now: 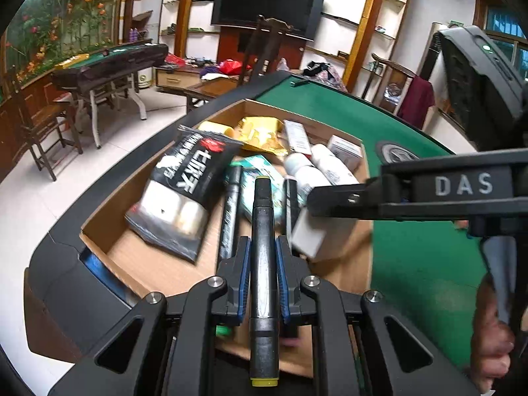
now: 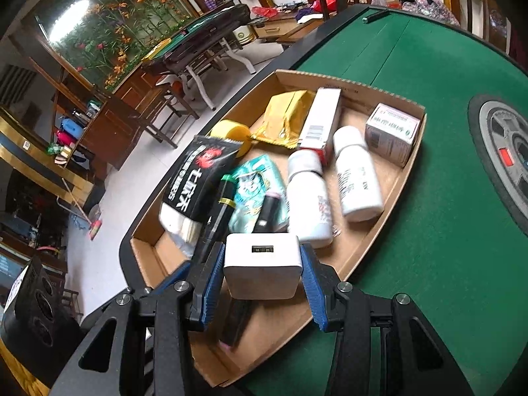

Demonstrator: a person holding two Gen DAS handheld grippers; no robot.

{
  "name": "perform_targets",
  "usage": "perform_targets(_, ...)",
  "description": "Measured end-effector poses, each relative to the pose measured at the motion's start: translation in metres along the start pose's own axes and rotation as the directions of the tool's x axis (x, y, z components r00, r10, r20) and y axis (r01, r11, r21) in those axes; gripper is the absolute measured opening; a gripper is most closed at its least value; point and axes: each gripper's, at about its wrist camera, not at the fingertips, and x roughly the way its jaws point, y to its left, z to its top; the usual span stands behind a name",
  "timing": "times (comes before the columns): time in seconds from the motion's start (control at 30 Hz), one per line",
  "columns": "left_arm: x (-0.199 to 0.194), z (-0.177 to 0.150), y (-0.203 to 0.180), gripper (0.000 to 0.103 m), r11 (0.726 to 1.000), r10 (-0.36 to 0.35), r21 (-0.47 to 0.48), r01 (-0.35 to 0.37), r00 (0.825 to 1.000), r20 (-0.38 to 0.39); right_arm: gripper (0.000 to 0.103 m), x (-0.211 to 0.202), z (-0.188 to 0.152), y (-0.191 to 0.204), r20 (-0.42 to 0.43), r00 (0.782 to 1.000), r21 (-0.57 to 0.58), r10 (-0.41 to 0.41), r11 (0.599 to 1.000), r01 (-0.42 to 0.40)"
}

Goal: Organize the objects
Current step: 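Release marker and charger into the tray by opening both tools, then withdraw both open tools from the tray toward the red-capped item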

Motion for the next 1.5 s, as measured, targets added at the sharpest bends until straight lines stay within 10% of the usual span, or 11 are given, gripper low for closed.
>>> perform_targets(0.67, -0.003, -0.006, 0.002, 0.016, 1.000, -0.003, -0.019, 0.003, 1.000, -0.020, 0.051, -0.002, 0.000, 0.007, 0.048, 0.997, -0.020, -0.058, 0.998, 0.059)
perform_targets(0.87, -0.020, -0.001, 0.015, 0.075, 0.995, -0.001, -0.098, 0.003, 1.000, 0.028, 0.082, -0.028, 0.001, -0.006, 0.118, 0.992, 0.036, -0.045, 0.999, 0.041)
perform_targets(1.17, -0.026, 0.024, 0.008, 0.081, 0.997, -0.004, -0.072, 0.009, 0.997, 0.075, 0.088, -0.060, -0.022, -0.062, 0.177, 0.979, 0.183, -0.104, 0.980, 0.071)
perform_targets(1.33, -0.003, 0.042, 0.006, 0.081, 0.966, -0.202, -0.161, 0.203, 0.979, 0.023, 0.088, -0.080, -0.040, -0.092, 0.204, 0.972, 0.262, -0.118, 0.963, 0.061)
perform_targets(1.5, 0.021, 0.031, -0.024, 0.081, 0.973, -0.227, -0.065, 0.221, 0.969, -0.100, 0.088, -0.103, -0.055, -0.120, 0.238, 0.965, 0.320, -0.111, 0.947, 0.030)
